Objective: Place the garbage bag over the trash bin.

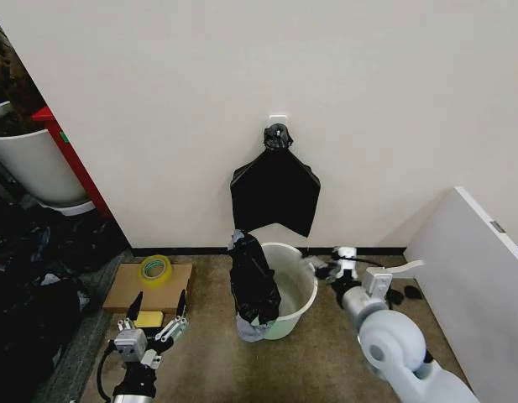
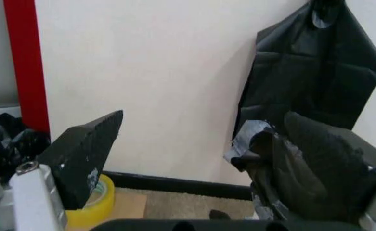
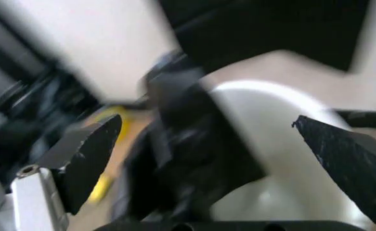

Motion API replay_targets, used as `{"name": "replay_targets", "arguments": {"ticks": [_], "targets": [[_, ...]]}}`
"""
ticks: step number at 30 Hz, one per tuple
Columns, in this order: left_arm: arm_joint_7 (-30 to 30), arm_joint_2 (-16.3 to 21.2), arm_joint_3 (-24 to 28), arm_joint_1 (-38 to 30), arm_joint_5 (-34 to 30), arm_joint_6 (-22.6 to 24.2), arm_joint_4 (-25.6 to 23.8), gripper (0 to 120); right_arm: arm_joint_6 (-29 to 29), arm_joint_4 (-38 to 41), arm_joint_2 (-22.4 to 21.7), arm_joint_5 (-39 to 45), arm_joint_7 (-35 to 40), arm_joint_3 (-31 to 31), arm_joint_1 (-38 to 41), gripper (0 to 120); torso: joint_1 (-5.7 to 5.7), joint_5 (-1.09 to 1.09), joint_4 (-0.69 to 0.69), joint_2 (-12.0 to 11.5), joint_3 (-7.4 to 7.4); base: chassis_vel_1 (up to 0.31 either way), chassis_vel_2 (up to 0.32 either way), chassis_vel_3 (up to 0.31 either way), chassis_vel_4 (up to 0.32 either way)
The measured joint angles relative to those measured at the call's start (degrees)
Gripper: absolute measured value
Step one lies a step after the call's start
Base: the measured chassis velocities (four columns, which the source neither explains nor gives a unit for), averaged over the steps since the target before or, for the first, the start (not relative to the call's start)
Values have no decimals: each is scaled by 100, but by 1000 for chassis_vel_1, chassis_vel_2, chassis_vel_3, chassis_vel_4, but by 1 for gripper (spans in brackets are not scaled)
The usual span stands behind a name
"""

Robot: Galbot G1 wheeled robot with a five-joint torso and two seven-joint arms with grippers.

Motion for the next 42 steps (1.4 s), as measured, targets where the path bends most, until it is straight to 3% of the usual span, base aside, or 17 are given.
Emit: {"name": "replay_targets", "arguments": {"ticks": [6, 23, 28, 31, 42], "targets": [[11, -93, 13, 47, 20, -69, 60, 99, -225, -516, -15, -309, -542, -398, 501, 96, 0, 0, 2, 0, 1, 0, 0, 0, 0], [-5, -120, 29, 13, 78, -51, 158, 98, -388, -1131, 284, -211, -627, -779, 918, 30, 0, 0, 1, 0, 1, 0, 0, 0, 0], [-9, -109, 26, 15, 69, -23, 157, 99, -364, -1157, 302, -213, -571, -818, 939, 17, 0, 0, 1, 0, 1, 0, 0, 0, 0], [-15, -66, 31, -31, 65, 85, 131, 98, -343, -1157, 317, -209, -498, -828, 940, 1, 0, 0, 1, 0, 1, 0, 0, 0, 0], [-55, 113, 110, -440, 69, 613, 15, 98, -326, -875, 341, -211, -37, -593, 759, 0, 0, 0, 1, 0, 1, 0, 0, 0, 0]]}}
